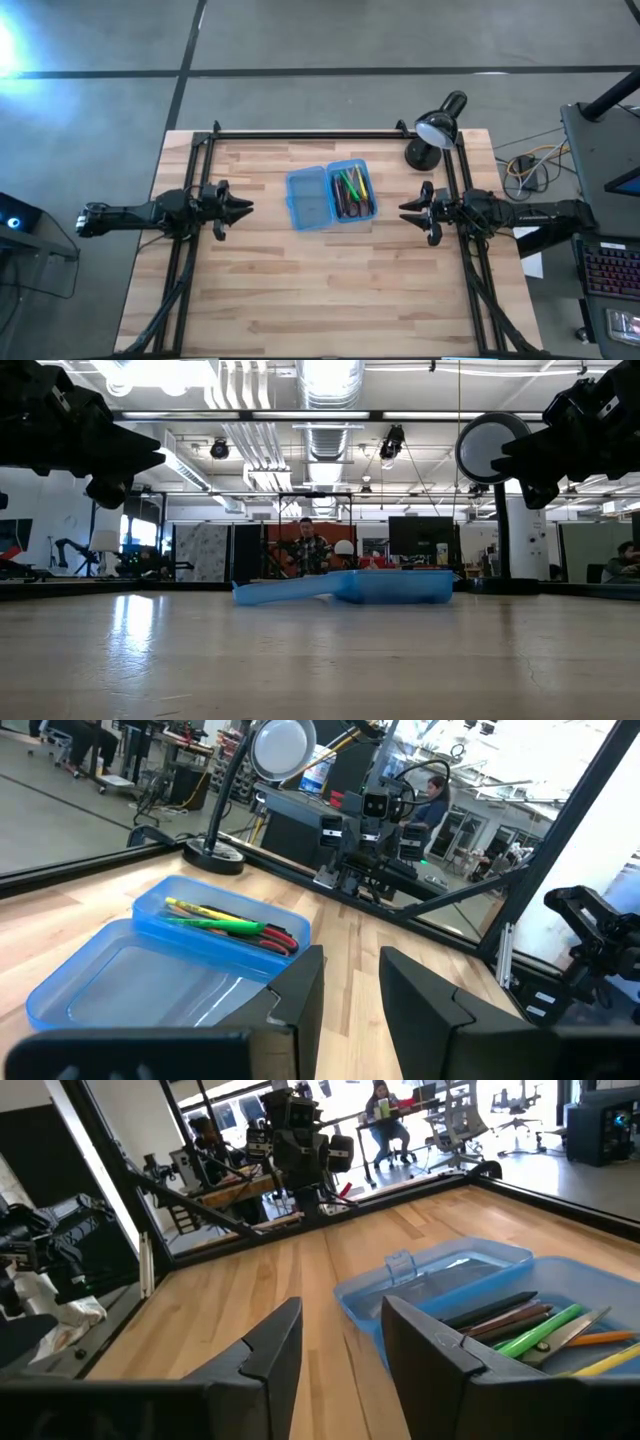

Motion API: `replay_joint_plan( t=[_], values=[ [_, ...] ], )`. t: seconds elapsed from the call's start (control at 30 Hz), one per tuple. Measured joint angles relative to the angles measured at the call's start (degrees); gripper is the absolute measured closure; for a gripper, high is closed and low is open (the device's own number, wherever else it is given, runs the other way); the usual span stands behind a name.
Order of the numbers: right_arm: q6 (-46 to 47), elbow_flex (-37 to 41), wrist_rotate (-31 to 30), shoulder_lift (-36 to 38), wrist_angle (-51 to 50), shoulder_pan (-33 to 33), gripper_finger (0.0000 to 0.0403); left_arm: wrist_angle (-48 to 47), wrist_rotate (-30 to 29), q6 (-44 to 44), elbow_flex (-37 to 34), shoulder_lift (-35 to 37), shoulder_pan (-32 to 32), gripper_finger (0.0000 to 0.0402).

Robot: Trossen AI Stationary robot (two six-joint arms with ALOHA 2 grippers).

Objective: Pick & place school supplies into a supply box
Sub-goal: Return to Home Position

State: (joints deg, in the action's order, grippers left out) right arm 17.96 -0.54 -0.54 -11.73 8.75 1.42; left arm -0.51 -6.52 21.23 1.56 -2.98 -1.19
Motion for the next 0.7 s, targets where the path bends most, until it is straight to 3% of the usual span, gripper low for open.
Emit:
replay_joint_plan(
  t=[0.7],
  values=[
    [0.00,0.00,0.00,0.00,0.01,-0.01,0.0275,0.00,0.02,0.00,0.00,-0.02,-0.02,0.0317]
  ],
)
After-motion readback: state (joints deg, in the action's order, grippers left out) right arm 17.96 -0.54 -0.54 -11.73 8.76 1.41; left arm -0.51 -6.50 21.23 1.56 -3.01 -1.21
